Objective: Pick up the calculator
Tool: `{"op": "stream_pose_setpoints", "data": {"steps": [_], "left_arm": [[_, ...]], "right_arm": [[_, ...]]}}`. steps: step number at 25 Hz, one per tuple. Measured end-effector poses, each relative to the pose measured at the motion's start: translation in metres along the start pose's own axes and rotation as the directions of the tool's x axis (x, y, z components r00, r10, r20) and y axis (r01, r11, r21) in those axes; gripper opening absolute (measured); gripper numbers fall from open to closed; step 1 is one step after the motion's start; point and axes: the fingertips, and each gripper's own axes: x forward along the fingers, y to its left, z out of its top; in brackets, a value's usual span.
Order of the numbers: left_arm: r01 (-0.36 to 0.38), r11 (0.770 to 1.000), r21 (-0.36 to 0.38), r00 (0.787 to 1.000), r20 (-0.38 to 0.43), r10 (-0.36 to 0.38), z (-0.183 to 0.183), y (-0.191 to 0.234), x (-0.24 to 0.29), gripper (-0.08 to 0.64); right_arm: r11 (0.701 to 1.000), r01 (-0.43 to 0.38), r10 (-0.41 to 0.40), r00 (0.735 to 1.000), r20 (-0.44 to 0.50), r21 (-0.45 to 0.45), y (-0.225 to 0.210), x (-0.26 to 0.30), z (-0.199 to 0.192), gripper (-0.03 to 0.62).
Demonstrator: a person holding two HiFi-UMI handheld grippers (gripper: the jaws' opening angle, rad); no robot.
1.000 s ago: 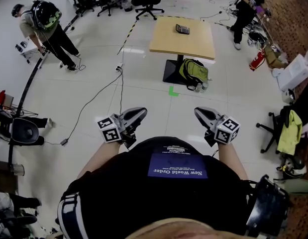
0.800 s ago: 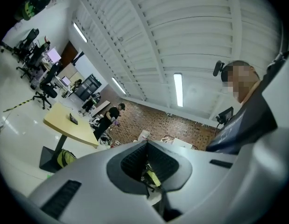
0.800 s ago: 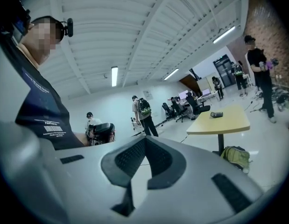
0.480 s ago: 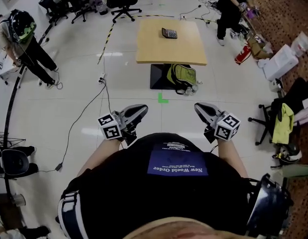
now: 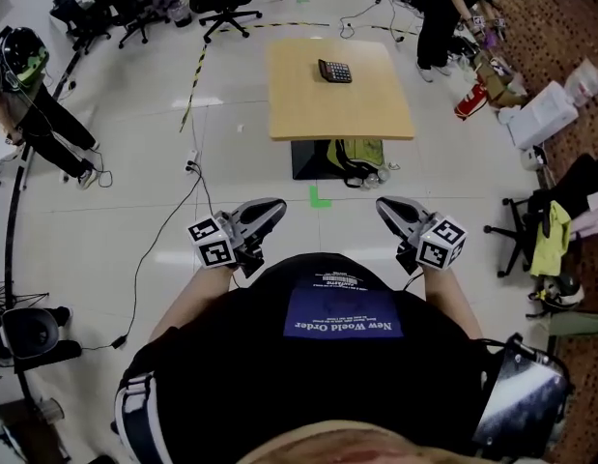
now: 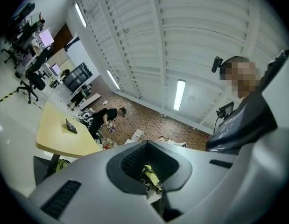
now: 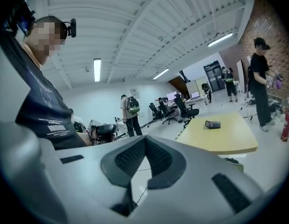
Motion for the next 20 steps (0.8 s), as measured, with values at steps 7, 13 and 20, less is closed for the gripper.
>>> {"op": "stream_pose_setpoints", "data": {"steps": [7, 13, 20], "left_arm": [[-0.086, 0.996, 0.006, 0.996, 0.025, 0.086, 0.025, 0.063, 0.034, 0.008], [-0.188, 0.982, 0.034, 0.979, 0.088, 0.184, 0.052, 0.105, 0.100, 0.008], [-0.239, 0.970, 0.035, 0.962, 0.143, 0.232, 0.082, 0.150, 0.174, 0.008]], "right_arm": [[0.995, -0.101, 0.100, 0.995, 0.008, 0.010, -0.076, 0.050, 0.025, -0.015], [0.974, -0.227, 0.227, 0.974, -0.017, -0.019, -0.165, 0.076, 0.063, -0.015], [0.953, -0.299, 0.299, 0.954, -0.005, -0.043, -0.256, 0.098, 0.108, -0.015]]}}
